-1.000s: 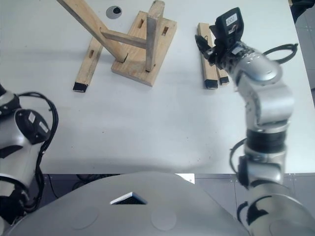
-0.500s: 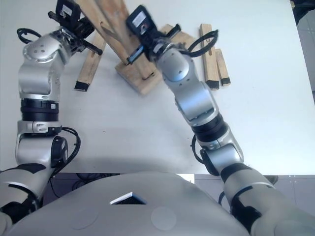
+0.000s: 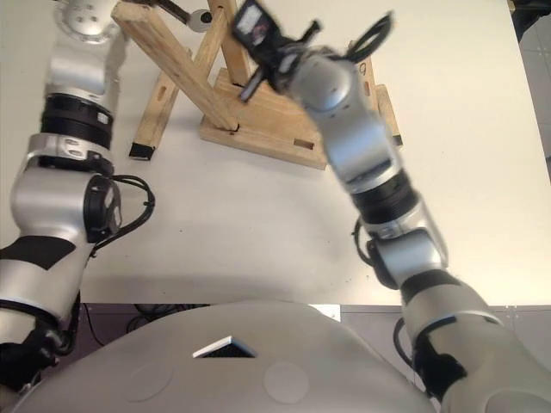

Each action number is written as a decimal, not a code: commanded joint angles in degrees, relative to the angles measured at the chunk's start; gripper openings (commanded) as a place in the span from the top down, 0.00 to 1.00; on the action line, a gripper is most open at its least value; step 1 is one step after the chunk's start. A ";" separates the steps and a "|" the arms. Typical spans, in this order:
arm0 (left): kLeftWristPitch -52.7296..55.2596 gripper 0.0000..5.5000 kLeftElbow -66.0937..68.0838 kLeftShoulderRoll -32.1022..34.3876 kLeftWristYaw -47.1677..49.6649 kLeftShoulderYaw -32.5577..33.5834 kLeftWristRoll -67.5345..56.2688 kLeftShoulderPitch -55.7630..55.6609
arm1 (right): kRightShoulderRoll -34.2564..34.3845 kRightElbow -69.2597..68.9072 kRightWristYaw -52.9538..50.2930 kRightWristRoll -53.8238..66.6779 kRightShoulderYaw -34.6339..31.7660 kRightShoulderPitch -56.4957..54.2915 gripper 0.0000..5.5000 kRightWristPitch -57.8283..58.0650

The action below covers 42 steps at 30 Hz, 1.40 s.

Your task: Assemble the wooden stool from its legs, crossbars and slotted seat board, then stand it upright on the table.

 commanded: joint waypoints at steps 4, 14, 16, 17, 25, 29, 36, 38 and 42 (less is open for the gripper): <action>32.96 1.00 -37.84 12.75 -16.28 -3.35 -3.77 22.71 | -2.09 40.09 8.08 -3.48 0.48 -6.07 1.00 -22.43; 48.50 1.00 -57.24 18.88 -27.07 -16.85 -8.42 35.08 | -1.21 69.04 23.68 -8.66 2.20 -13.00 1.00 -39.02; 47.12 1.00 -53.07 15.46 -24.14 -20.42 -6.23 34.80 | -1.23 69.10 26.70 -9.32 2.56 -13.19 1.00 -39.65; 46.57 1.00 -51.58 14.47 -23.19 -21.43 -5.59 34.58 | -1.21 69.11 27.52 -9.59 2.45 -13.25 1.00 -39.86; 36.22 1.00 -32.99 2.89 -15.51 -23.64 -1.17 27.10 | -5.81 39.76 35.76 -5.78 0.70 1.86 1.00 -26.50; 33.53 1.00 -28.06 -0.66 -14.16 -22.78 -1.05 25.60 | -7.50 25.77 29.07 -6.78 -1.21 9.61 1.00 -16.51; 26.99 1.00 -15.72 -6.24 -9.23 -18.38 -0.43 20.86 | -6.86 14.18 21.12 -4.51 -5.79 15.34 0.92 -4.18; 24.60 1.00 -11.91 -7.10 -7.86 -17.18 -0.08 19.59 | -6.58 11.41 19.52 -3.62 -6.81 16.92 0.86 -1.80; 22.78 1.00 -13.61 -5.19 -4.92 -10.59 -2.20 20.86 | -9.63 -2.14 14.93 -0.85 -16.31 17.81 0.77 4.14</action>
